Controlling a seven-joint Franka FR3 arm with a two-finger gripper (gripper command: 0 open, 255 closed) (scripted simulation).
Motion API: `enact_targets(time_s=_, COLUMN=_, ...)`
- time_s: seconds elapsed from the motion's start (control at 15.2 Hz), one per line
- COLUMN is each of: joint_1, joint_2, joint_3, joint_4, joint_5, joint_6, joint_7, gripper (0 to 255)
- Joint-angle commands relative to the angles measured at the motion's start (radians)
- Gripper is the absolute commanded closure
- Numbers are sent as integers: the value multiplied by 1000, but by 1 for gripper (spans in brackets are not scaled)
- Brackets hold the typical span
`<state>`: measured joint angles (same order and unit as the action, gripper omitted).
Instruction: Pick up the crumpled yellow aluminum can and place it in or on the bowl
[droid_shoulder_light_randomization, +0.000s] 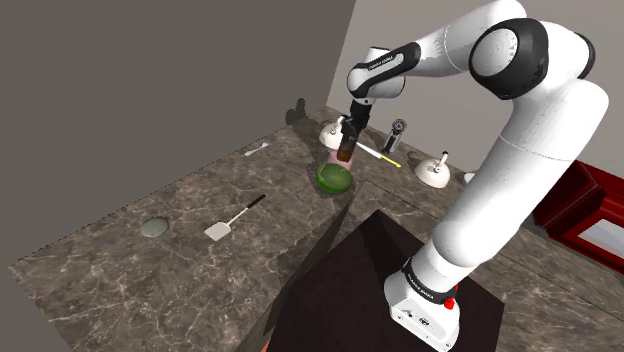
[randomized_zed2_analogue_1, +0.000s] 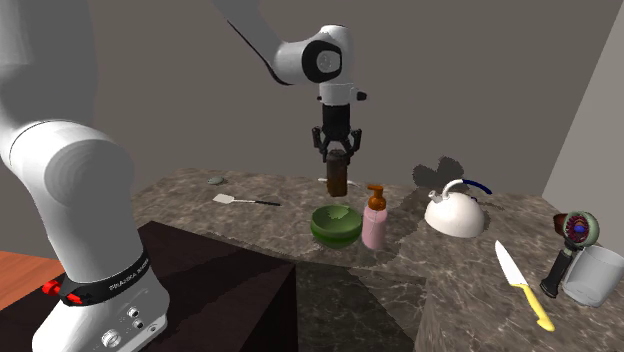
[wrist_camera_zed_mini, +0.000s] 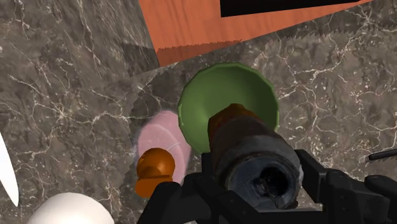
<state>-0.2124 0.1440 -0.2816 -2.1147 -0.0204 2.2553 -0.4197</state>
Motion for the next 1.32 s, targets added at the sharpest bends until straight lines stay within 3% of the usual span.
enact_targets(time_s=0.0, joint_1=-6, joint_2=13, joint_3=-3, joint_4=0, joint_5=5, joint_6=13, joint_7=-13, gripper=255)
enact_targets(time_s=1.25, joint_1=-24, joint_2=172, joint_3=17, joint_4=-51, joint_5=62, joint_6=218, joint_7=-44, gripper=255)
